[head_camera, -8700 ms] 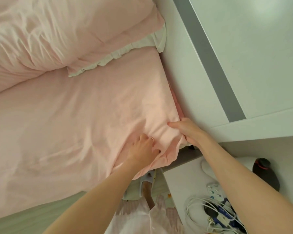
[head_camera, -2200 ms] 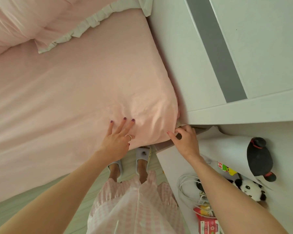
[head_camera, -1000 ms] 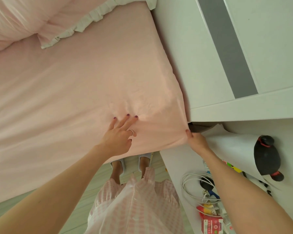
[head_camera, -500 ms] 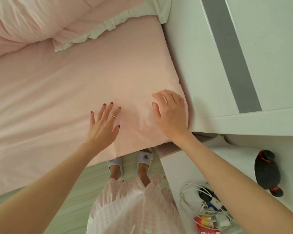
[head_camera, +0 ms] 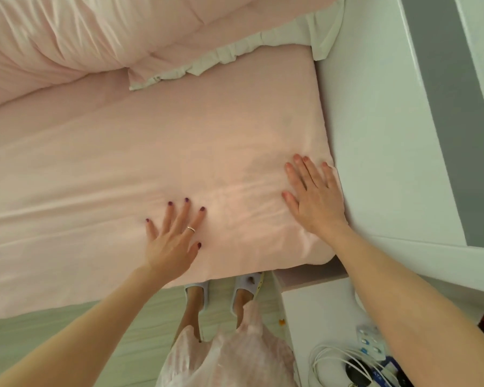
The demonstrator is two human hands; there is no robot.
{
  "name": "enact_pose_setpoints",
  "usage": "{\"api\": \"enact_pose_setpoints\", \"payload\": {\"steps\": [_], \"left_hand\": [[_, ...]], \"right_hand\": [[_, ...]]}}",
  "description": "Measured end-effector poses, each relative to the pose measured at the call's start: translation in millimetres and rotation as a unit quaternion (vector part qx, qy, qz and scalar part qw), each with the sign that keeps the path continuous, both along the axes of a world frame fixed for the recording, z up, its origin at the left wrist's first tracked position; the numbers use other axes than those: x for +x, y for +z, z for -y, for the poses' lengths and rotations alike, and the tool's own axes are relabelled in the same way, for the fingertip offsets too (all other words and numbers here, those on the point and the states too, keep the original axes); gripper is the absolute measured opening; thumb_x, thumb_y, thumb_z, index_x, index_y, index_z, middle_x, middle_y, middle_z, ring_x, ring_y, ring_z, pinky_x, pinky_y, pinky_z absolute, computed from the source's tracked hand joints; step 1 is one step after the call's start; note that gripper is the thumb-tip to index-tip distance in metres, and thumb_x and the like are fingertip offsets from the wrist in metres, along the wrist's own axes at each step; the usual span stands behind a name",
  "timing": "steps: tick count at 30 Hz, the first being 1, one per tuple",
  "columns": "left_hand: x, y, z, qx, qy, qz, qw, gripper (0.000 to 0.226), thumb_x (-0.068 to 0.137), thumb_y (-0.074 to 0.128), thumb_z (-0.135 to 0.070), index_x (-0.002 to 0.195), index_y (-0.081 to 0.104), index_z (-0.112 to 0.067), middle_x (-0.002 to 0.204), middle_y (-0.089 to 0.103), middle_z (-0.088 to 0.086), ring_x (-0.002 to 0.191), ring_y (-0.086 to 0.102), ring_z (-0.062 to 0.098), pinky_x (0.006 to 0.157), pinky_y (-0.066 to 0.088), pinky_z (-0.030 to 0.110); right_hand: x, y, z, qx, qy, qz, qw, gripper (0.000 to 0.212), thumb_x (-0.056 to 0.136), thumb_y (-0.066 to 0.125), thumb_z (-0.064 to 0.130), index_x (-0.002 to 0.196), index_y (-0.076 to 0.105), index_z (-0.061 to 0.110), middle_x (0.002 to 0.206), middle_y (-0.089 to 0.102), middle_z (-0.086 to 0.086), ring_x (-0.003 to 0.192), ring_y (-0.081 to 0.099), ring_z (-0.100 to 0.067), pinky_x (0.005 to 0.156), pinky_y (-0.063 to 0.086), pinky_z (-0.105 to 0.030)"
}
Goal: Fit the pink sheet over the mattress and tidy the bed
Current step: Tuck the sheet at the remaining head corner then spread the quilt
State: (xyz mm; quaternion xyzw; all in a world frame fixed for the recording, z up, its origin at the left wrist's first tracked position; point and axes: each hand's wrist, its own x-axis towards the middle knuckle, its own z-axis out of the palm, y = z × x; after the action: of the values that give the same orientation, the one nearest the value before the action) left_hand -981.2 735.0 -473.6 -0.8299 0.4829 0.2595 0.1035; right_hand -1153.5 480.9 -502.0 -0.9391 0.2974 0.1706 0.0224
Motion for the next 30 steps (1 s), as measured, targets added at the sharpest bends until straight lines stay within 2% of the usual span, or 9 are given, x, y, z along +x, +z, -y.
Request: {"api": "enact_pose_setpoints", "payload": {"steps": [3, 8, 11, 14, 19, 21, 23, 26, 30], "left_hand": [[-28.5, 4.0, 3.4, -0.005, -0.028, -0.024, 0.999, 0.086, 0.085, 0.059, -0.032, 0.147, -0.002, -0.037, 0.157, -0.004, -0.001, 0.145, 0.006, 0.036, 0.101, 0.026, 0.069], [-38.8, 12.1, 5.0, -0.128, -0.01, -0.046, 0.991, 0.062, 0.054, 0.078, -0.007, 0.111, 0.062, -0.025, 0.115, 0.066, -0.004, 0.092, 0.068, 0.022, 0.065, 0.054, 0.031], [-14.1, 17.4, 3.4, -0.173, 0.048, -0.028, 0.983, 0.064, 0.058, 0.076, -0.001, 0.117, 0.058, -0.019, 0.116, 0.064, 0.003, 0.1, 0.065, 0.025, 0.078, 0.053, 0.035], [28.8, 21.5, -13.1, -0.091, 0.114, -0.019, 0.989, 0.07, 0.084, 0.064, -0.027, 0.145, 0.029, -0.022, 0.153, 0.025, 0.007, 0.142, 0.025, 0.029, 0.111, 0.027, 0.051], [67.8, 14.5, -73.2, 0.087, 0.138, -0.02, 0.986, 0.101, 0.078, 0.066, -0.05, 0.148, -0.006, -0.035, 0.158, -0.015, -0.002, 0.147, -0.009, 0.022, 0.111, 0.016, 0.06], [62.9, 7.5, -93.4, 0.089, 0.109, -0.001, 0.99, 0.111, 0.071, 0.072, -0.05, 0.148, -0.005, -0.033, 0.159, -0.011, 0.003, 0.147, -0.004, 0.027, 0.108, 0.021, 0.063], [58.9, 3.7, -106.9, 0.079, 0.076, 0.032, 0.993, 0.123, 0.047, 0.087, -0.048, 0.147, 0.02, -0.025, 0.154, 0.024, 0.013, 0.14, 0.03, 0.033, 0.092, 0.041, 0.061], [54.8, -9.2, -113.9, 0.024, 0.057, 0.078, 0.995, 0.106, 0.024, 0.094, -0.03, 0.119, 0.049, -0.017, 0.111, 0.063, 0.012, 0.103, 0.059, 0.029, 0.064, 0.05, 0.039], [69.4, -10.3, -100.6, -0.047, 0.04, 0.094, 0.994, 0.052, 0.029, 0.092, -0.014, 0.073, 0.065, -0.01, 0.07, 0.061, 0.003, 0.063, 0.063, 0.023, 0.05, 0.045, 0.024]], "right_hand": [[4.5, 7.7, -10.4, 0.001, -0.094, 0.037, 0.995, 0.06, 0.097, 0.023, 0.042, 0.15, 0.019, 0.014, 0.159, 0.015, -0.004, 0.147, 0.011, -0.022, 0.12, 0.008, -0.043], [26.3, 33.4, -43.4, 0.062, -0.241, 0.001, 0.969, 0.06, 0.097, 0.03, 0.034, 0.15, 0.011, 0.014, 0.159, -0.008, -0.011, 0.146, -0.009, -0.032, 0.119, -0.004, -0.05], [38.4, 51.2, -58.4, 0.057, -0.144, 0.006, 0.988, 0.057, 0.097, 0.033, 0.038, 0.149, 0.02, 0.017, 0.16, -0.001, -0.01, 0.147, -0.005, -0.03, 0.117, -0.004, -0.054], [80.5, 61.5, -69.3, 0.095, -0.022, 0.029, 0.995, 0.058, 0.098, 0.029, 0.044, 0.15, 0.014, 0.023, 0.16, -0.002, -0.004, 0.147, -0.008, -0.025, 0.115, -0.006, -0.056], [145.6, 48.6, -128.4, 0.157, 0.169, -0.002, 0.973, 0.071, 0.092, 0.034, 0.058, 0.15, 0.007, 0.029, 0.16, -0.002, -0.002, 0.147, -0.007, -0.023, 0.114, -0.003, -0.059], [143.3, 36.9, -151.1, 0.15, 0.202, -0.055, 0.966, 0.08, 0.089, 0.036, 0.063, 0.151, 0.002, 0.027, 0.16, -0.008, -0.004, 0.147, -0.008, -0.025, 0.114, -0.002, -0.061], [133.1, 29.7, -166.0, 0.102, 0.233, -0.094, 0.963, 0.089, 0.083, 0.046, 0.065, 0.151, 0.009, 0.021, 0.159, 0.002, -0.009, 0.147, 0.003, -0.028, 0.113, 0.006, -0.062], [124.3, 30.3, -170.2, 0.054, 0.253, -0.05, 0.965, 0.073, 0.057, 0.08, 0.055, 0.114, 0.062, 0.013, 0.113, 0.063, -0.009, 0.107, 0.059, -0.029, 0.086, 0.048, -0.046], [139.4, 27.2, -167.0, 0.042, 0.273, 0.003, 0.961, 0.039, 0.042, 0.091, 0.027, 0.066, 0.062, 0.015, 0.065, 0.06, -0.001, 0.059, 0.057, -0.02, 0.051, 0.043, -0.03]]}}
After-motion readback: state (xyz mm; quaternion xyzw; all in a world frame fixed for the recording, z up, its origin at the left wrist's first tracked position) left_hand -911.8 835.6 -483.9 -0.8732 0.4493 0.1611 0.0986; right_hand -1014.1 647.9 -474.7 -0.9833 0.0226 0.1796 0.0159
